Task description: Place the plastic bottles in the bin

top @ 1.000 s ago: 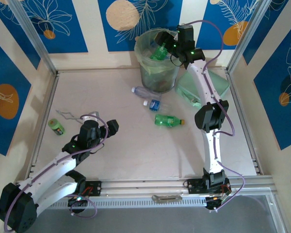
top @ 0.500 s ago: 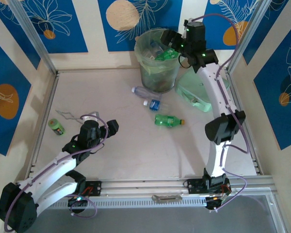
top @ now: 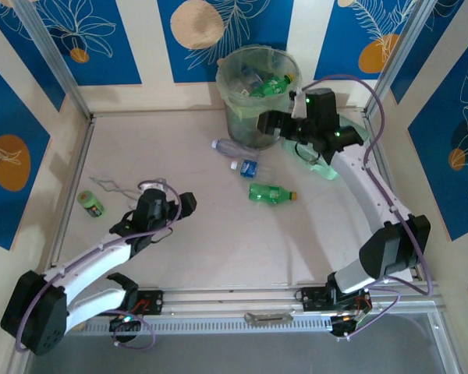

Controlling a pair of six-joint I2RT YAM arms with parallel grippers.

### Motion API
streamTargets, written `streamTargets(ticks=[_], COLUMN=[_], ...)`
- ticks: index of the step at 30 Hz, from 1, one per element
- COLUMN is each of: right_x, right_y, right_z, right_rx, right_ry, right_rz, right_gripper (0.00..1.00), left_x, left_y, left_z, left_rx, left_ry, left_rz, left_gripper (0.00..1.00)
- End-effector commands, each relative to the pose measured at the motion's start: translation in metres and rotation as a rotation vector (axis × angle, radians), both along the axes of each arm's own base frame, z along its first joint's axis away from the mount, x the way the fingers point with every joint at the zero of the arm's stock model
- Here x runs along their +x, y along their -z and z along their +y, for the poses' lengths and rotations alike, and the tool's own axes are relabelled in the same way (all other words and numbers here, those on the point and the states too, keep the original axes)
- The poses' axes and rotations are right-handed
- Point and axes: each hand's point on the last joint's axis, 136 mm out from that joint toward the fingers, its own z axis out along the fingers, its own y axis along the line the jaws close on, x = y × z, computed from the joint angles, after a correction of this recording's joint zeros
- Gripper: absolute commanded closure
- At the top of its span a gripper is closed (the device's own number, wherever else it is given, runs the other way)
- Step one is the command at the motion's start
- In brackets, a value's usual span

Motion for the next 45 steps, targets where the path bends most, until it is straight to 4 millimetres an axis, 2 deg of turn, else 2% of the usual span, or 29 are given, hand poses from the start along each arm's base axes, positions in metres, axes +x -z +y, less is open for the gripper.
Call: streamTargets(ticks=[1, 5, 10, 14, 17, 23, 27, 32, 40, 45], right_x=[-0.033, -0.049, -0.057, -0.060, -0.057, -0.045, -0.047, -0.062, -0.094, -0.115], right_y=[0.032, 0.083, 0.130, 0.168, 0.189, 0.206, 0.220, 0.230, 0.233, 0.244], right_z=[0.016, 0.017, 0.018, 0.015, 0.010, 0.004, -0.001, 0.009, 0.025, 0.021], right_rx=[0.080, 0.014, -0.177, -0.338, -0.428, -0.549, -0.633, -0.630, -0.663, -0.741], right_ry=[-0.085, -0.097, -0.154, -0.202, -0.211, -0.217, -0.231, -0.273, -0.336, -0.346], right_rz=[0.133, 0.248, 0.334, 0.396, 0.416, 0.405, 0.417, 0.450, 0.487, 0.525], right_gripper=[0.05, 0.05, 0.02, 0.01, 0.01, 0.01, 0.01, 0.01, 0.01, 0.01], left_x=[0.016, 0.018, 0.019, 0.020, 0.022, 0.024, 0.025, 0.024, 0.025, 0.024], left_y=[-0.022, -0.014, -0.013, -0.013, -0.014, -0.018, -0.017, -0.013, -0.014, -0.011], left_z=[-0.015, -0.028, -0.041, -0.042, -0.043, -0.045, -0.045, -0.046, -0.046, -0.045], left_rx=[-0.079, -0.104, -0.128, -0.116, -0.114, -0.114, -0.118, -0.122, -0.117, -0.119], left_ry=[0.023, 0.062, 0.118, 0.124, 0.125, 0.129, 0.125, 0.127, 0.132, 0.125], left_rz=[-0.043, 0.002, 0.034, 0.040, 0.041, 0.039, 0.043, 0.051, 0.044, 0.046], left_gripper=[0.00, 0.00, 0.00, 0.00, 0.00, 0.00, 0.00, 0.00, 0.00, 0.00])
